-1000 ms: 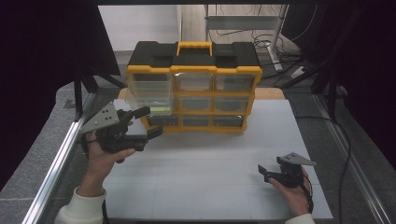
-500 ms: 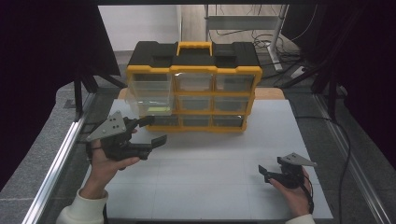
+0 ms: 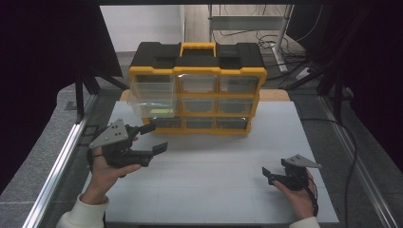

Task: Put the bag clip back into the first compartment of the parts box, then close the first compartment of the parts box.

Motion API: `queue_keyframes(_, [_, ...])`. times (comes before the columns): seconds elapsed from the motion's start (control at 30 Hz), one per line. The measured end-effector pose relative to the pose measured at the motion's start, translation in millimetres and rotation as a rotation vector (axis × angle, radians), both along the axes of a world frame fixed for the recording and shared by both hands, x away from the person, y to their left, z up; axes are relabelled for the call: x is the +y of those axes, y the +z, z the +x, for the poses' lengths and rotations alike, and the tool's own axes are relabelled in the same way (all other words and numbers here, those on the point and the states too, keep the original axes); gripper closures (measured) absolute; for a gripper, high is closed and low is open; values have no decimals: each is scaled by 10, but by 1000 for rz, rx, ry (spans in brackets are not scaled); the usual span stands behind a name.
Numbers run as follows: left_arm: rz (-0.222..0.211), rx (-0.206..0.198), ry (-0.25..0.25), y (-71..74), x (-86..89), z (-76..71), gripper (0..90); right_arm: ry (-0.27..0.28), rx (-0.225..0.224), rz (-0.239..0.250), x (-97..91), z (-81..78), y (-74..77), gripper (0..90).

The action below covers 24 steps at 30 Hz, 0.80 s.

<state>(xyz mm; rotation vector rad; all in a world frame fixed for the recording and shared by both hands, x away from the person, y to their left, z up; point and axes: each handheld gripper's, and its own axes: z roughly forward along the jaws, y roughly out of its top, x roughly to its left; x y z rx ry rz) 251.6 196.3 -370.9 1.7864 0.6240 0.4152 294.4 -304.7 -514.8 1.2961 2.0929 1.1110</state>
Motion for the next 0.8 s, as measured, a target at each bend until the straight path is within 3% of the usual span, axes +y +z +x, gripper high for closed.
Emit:
queue_keyframes(0.13, [30,7,1,-42,-35,6,266,7,-3,-8,28,4,4,138])
queue_keyframes(0.53, [52,22,57,-105,-50,69,338,22,-6,-6,32,2,6,138])
queue_keyframes(0.63, [46,22,81,-117,-23,95,455,19,-7,-5,27,4,4,138])
queue_keyframes(0.8, [29,49,97,-139,37,140,813,22,-10,-8,24,5,1,139])
